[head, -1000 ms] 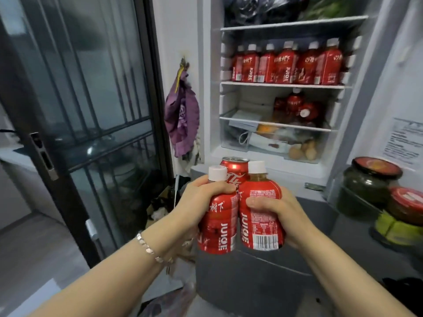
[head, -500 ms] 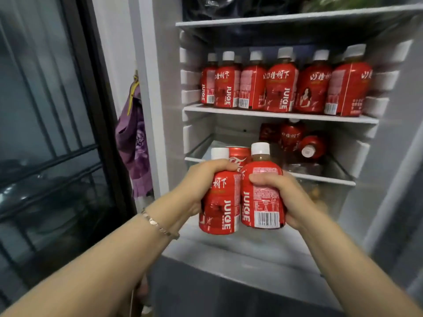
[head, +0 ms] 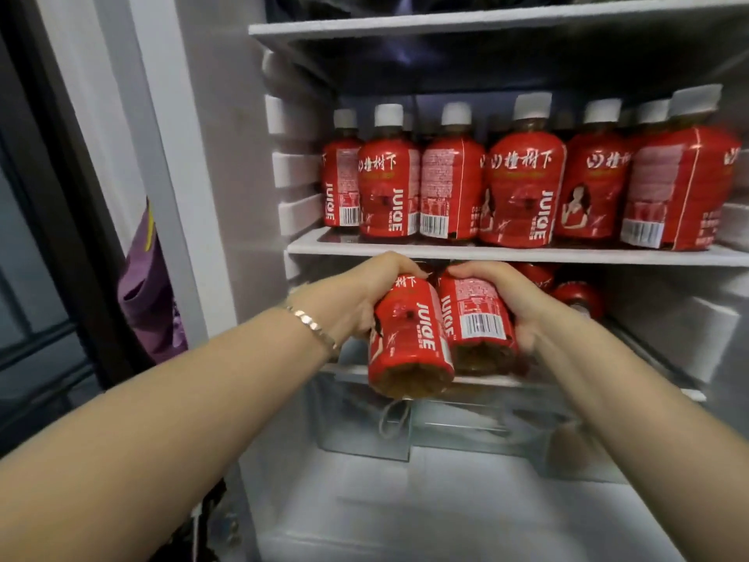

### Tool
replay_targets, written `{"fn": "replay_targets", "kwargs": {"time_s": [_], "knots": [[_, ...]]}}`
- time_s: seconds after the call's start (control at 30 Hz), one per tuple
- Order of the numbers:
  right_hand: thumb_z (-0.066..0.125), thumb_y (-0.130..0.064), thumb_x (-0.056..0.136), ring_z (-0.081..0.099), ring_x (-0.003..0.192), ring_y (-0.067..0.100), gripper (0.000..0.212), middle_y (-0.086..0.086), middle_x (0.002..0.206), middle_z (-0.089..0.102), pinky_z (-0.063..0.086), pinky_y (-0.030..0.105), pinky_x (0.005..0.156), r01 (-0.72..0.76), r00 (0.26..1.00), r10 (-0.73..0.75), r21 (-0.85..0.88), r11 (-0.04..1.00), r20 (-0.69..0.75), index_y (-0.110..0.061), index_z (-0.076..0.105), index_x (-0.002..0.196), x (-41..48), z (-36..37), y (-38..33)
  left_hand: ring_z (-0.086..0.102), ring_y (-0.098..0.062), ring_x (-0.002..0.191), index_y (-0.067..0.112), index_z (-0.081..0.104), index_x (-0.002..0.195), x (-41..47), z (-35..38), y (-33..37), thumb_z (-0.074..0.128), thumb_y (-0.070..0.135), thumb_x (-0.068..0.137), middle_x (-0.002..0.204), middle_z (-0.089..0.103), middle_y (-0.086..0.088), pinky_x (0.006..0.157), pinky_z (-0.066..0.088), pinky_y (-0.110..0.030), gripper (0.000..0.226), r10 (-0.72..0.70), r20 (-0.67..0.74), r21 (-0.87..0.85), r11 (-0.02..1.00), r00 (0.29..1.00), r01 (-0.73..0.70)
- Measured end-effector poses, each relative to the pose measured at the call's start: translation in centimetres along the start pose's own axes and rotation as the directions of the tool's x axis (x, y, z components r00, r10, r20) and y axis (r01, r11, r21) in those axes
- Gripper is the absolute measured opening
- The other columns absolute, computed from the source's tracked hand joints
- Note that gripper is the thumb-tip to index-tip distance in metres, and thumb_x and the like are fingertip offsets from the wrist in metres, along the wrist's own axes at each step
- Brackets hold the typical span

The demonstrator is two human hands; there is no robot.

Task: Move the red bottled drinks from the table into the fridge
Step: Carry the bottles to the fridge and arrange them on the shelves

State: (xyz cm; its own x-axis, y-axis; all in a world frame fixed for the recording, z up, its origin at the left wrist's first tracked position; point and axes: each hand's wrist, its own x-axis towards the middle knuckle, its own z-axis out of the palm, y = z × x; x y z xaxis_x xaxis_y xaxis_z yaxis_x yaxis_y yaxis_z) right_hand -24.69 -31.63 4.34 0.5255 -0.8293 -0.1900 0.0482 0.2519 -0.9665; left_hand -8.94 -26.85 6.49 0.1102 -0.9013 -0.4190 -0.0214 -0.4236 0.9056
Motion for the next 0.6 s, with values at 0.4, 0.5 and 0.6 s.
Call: {"fn": "replay_targets", "kwargs": {"time_s": [0.4,0.5,0.6], "knots": [[0.071,-0.041,0.077,0.068,0.07,0.03,0.042,0.016,0.083,0.07,0.057,0.043,0.066,-0.038,0.969,0.1,0.266,0.963,-0.226,-0.012,0.061,0.106,4.8,-2.0,2.6,0.057,-0.024,0.06,0.006,0.053,0.083,4.1,-0.2,-0.5,0.059,0.026,0.088,0.062,0.061,-0.012,0.058,0.05,-0.036,0.022,0.03,-0.093,-0.39,0.919,0.995,-0.064],[0.078,-0.057,0.06,0.067,0.091,0.032,0.082,0.016,0.106,0.069,0.053,0.047,0.087,0.082,0.908,-0.011,0.152,0.985,-0.418,-0.01,0.055,0.123,6.2,-2.0,3.3,0.053,-0.024,0.061,0.005,0.052,0.083,5.9,-0.2,-1.0,0.05,0.025,0.092,0.069,0.055,-0.011,0.061,0.048,-0.037,0.022,-0.033,-0.165,-0.414,0.909,0.986,-0.039],[0.073,-0.07,0.036,0.061,0.107,0.029,0.116,0.011,0.12,0.063,0.047,0.043,0.098,0.148,0.836,-0.173,-0.09,0.985,-0.521,-0.012,0.045,0.133,6.9,-2.1,4.1,0.056,-0.026,0.069,0.006,0.053,0.091,7.9,-0.3,-1.0,0.042,0.027,0.095,0.077,0.058,-0.014,0.072,0.05,-0.041,0.024,0.001,-0.236,-0.527,0.84,0.972,-0.129]]}}
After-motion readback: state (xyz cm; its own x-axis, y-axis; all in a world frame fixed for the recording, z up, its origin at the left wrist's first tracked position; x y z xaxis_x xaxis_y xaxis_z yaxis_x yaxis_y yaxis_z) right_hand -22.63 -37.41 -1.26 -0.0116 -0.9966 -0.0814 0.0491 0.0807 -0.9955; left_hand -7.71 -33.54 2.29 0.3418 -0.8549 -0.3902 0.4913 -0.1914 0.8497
